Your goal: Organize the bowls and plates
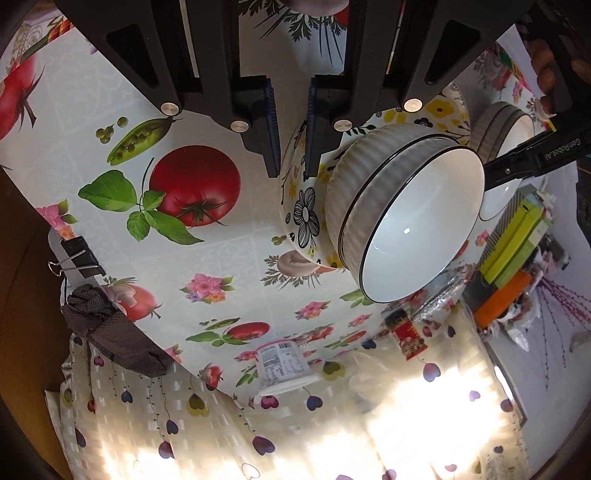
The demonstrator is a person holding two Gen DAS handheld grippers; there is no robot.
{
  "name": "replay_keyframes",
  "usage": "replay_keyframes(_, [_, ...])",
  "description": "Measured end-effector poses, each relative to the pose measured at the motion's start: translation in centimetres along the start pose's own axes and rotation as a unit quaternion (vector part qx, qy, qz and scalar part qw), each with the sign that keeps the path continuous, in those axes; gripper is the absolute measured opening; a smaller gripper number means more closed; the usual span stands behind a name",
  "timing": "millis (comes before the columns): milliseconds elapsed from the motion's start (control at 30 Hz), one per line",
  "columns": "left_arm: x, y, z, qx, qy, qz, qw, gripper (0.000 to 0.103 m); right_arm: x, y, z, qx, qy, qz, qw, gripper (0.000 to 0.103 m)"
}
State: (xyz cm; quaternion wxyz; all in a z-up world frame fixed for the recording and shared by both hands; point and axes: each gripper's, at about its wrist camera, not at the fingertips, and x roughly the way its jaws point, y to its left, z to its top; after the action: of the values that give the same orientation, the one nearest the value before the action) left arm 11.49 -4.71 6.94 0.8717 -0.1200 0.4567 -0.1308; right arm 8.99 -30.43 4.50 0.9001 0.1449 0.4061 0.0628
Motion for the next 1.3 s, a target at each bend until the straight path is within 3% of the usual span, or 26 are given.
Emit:
replay_keyframes(300, [0.5,-0.8,-0.3,0.002,0.009,0.007,0.9999,0.029,-1.0,-1.1,-0.1,-0.008,-0.01,-0.017,1.0,0.013])
replay_keyframes(667, [2.4,-2.7,-0.9,0.015,0.033,-0.025,0.999,0.029,-2.1,-3.3,-0.3,-0.005,-0.017,-0.02,1.0,0.013])
replay_keyframes(867, [3.0,-3.0,-1.3,0.019,0.025,-0.028,0.9991,0.029,-2.1,-3.2,-0.4,-0.025,-0.022,-0.023,0.999,0.014])
replay_keyframes(1133, [3.7,-3.3,-1.6,0.032,0.022,-0.02,0.999,0.029,-1.9,-3.5,-0.4,-0.024,-0.026,-0.019,0.999,0.021])
replay_keyframes(1300, [4.4,-3.3,-1.7,0.028,0.025,-0.022,0.9991,0.019,-1.7,-3.5,-0.4,-0.024,-0.026,-0.02,0.999,0.022])
